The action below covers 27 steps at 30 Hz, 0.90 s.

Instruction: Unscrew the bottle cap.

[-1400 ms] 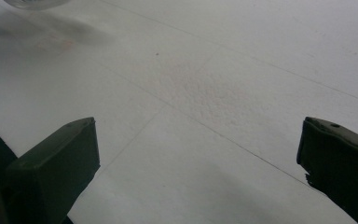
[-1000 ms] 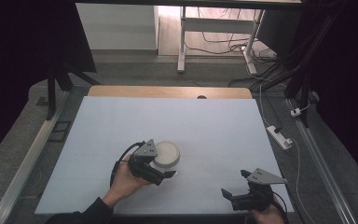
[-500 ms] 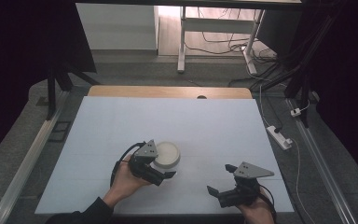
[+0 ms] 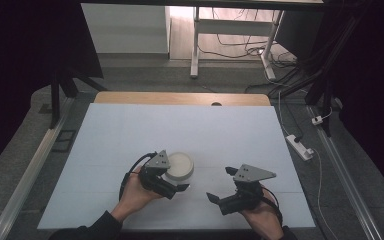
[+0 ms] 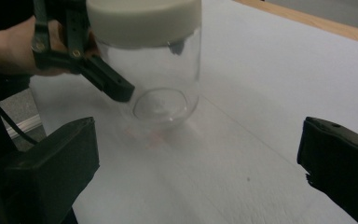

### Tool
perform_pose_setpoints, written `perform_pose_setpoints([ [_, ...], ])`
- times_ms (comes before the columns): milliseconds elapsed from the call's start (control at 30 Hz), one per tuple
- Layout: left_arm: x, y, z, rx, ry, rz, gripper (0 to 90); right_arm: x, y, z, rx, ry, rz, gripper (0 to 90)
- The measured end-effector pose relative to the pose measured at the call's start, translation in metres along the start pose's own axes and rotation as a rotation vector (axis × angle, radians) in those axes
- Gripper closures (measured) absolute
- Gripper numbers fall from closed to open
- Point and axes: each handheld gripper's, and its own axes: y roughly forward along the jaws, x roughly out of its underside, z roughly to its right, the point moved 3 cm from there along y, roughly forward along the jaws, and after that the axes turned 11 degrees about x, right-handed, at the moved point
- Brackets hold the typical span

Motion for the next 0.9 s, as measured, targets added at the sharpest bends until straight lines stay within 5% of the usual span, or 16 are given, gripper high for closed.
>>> perform_pose_setpoints([
  [333,0.000,0.002,0.000,0.006,0.001,0.001,7.7,-0.020,0.019,-0.009,-0.074,0.015,0.017,0.0],
  [633,-0.001,0.004,0.002,0.010,0.010,0.000,7.7,-0.034,0.039,-0.018,-0.024,-0.012,0.028,0.0],
  [900,-0.002,0.006,0.004,0.010,0.018,-0.008,7.7,-0.047,0.053,-0.027,-0.058,-0.014,0.038,0.0],
])
